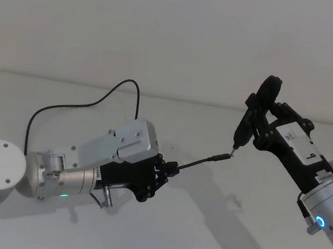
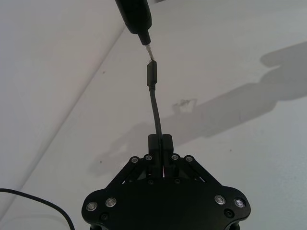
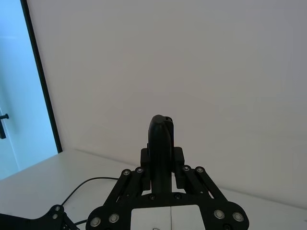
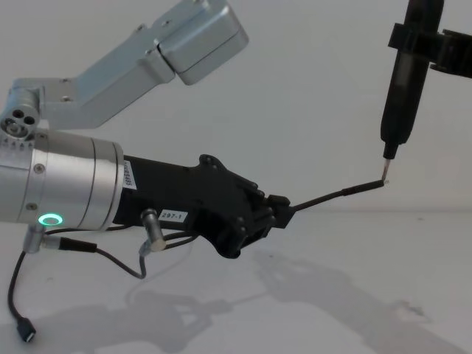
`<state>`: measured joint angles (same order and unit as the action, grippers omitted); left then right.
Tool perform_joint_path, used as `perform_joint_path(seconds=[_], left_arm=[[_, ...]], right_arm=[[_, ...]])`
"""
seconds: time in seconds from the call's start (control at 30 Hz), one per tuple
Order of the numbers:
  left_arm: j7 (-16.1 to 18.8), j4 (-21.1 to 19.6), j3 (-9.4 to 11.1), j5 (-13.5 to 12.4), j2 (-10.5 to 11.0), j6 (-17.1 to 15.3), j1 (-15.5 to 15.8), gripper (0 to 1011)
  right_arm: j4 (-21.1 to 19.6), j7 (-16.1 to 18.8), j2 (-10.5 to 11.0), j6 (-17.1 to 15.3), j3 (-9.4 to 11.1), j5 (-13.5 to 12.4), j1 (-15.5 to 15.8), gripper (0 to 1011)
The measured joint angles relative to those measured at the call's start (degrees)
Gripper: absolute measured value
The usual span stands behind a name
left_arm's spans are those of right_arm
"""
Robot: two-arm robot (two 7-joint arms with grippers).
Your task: Pick up the data cable with the one hand.
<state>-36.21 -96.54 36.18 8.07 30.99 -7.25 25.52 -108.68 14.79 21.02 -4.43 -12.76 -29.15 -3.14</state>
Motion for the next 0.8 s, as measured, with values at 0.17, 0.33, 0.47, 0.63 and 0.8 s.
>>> perform_joint_path(seconds=[0.17,0.33,0.47,0.63,0.8], left_arm=[[0.0,0.0,0.0,0.0,0.0,0.0,0.0,46],[0.0,0.0,0.0,0.0,0.0,0.0,0.0,46],[0.0,0.0,0.0,0.0,0.0,0.0,0.0,46],[0.0,0.0,0.0,0.0,0.0,0.0,0.0,46],[0.0,0.0,0.0,0.0,0.0,0.0,0.0,46]], right_arm=[[0.0,-0.2,0.2,0.0,-0.1,0.0,-0.1,268],[0.1,-0.3,0.3,0.0,-0.1,0.0,-0.2,268],[0.1,-0.4,0.4,0.0,-0.1,0.0,-0.2,268],[0.1,-0.5,0.4,0.0,-0.2,0.0,-0.2,268],[0.1,-0.5,0.5,0.0,-0.2,0.0,-0.2,268]])
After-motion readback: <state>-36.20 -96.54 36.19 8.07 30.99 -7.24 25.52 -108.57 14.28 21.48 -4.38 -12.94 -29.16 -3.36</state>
